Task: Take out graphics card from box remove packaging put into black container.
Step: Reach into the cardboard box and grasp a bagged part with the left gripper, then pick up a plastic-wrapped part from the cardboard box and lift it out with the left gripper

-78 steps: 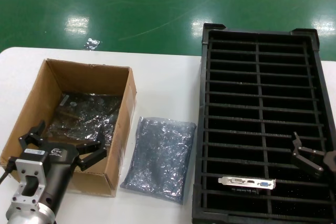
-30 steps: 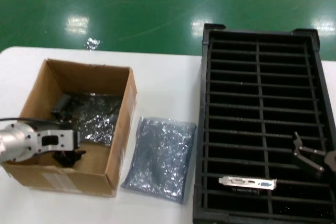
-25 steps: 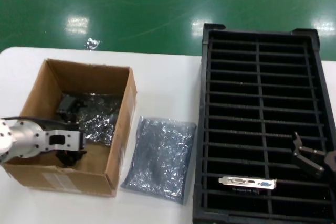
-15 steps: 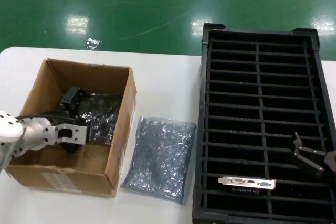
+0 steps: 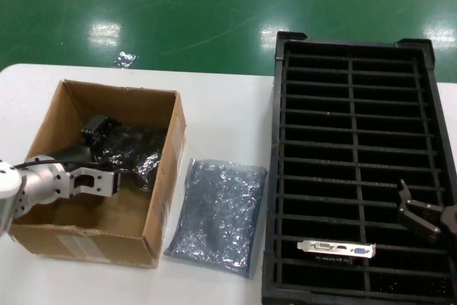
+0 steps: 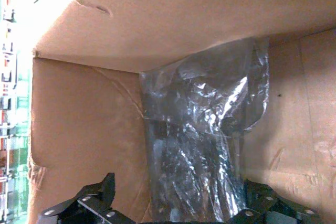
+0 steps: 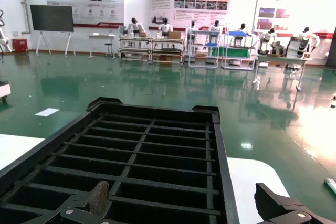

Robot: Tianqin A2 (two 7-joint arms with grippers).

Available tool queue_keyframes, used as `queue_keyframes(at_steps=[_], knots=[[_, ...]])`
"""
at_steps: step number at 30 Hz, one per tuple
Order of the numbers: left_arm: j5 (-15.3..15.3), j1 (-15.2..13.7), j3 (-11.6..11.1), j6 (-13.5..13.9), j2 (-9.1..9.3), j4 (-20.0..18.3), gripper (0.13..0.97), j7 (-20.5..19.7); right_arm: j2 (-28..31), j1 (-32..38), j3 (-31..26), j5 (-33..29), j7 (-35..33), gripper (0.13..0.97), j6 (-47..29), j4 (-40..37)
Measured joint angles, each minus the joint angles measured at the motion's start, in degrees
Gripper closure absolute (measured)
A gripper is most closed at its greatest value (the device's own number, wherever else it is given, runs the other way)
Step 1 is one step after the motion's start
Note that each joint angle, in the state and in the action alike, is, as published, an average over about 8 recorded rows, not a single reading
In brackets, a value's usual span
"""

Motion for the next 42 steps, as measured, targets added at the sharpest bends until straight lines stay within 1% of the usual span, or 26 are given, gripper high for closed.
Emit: queue_keyframes(at_steps=[1, 6, 9, 10, 18, 22, 30, 31, 33, 37, 39, 42], knots=[[0.52, 0.63, 0.38, 0.02, -0.39, -1.39, 0.256, -1.32, 0.0, 0.0, 0.0, 0.0, 0.0, 0.129, 0.0, 0.0], [3.35, 3.55, 2.38, 0.17, -2.38, -7.97, 0.357, -8.06, 0.0, 0.0, 0.0, 0.0, 0.0, 0.129, 0.0, 0.0], [4.69, 4.75, 3.34, 0.24, -3.27, -10.58, 0.418, -11.01, 0.0, 0.0, 0.0, 0.0, 0.0, 0.129, 0.0, 0.0], [5.0, 5.02, 3.58, 0.24, -3.48, -11.12, 0.418, -11.68, 0.0, 0.0, 0.0, 0.0, 0.0, 0.129, 0.0, 0.0], [6.2, 5.99, 4.58, 0.09, -4.34, -12.97, 0.634, -14.3, 0.0, 0.0, 0.0, 0.0, 0.0, 0.129, 0.0, 0.0], [6.71, 6.55, 4.94, 0.03, -4.85, -14.24, 0.634, -15.73, 0.0, 0.0, 0.0, 0.0, 0.0, 0.129, 0.0, 0.0], [7.67, 7.64, 5.55, -0.3, -5.89, -16.77, 0.809, -18.0, 0.0, 0.0, 0.0, 0.0, 0.0, 0.129, 0.0, 0.0], [7.77, 7.78, 5.6, -0.37, -6.04, -17.11, 0.809, -18.23, 0.0, 0.0, 0.0, 0.0, 0.0, 0.129, 0.0, 0.0], [8.02, 8.11, 5.69, -0.49, -6.38, -17.96, 0.836, -18.82, 0.0, 0.0, 0.0, 0.0, 0.0, 0.129, 0.0, 0.0], [9.0, 9.27, 5.88, -0.69, -7.5, -20.97, 0.89, -21.06, 0.0, 0.0, 0.0, 0.0, 0.0, 0.129, 0.0, 0.0], [9.85, 10.16, 5.97, -0.78, -8.32, -23.22, 0.917, -22.79, 0.0, 0.0, 0.0, 0.0, 0.0, 0.129, 0.0, 0.0], [11.58, 11.76, 5.94, -0.95, -9.83, -27.32, 0.927, -25.94, 0.0, 0.0, 0.0, 0.0, 0.0, 0.129, 0.0, 0.0]])
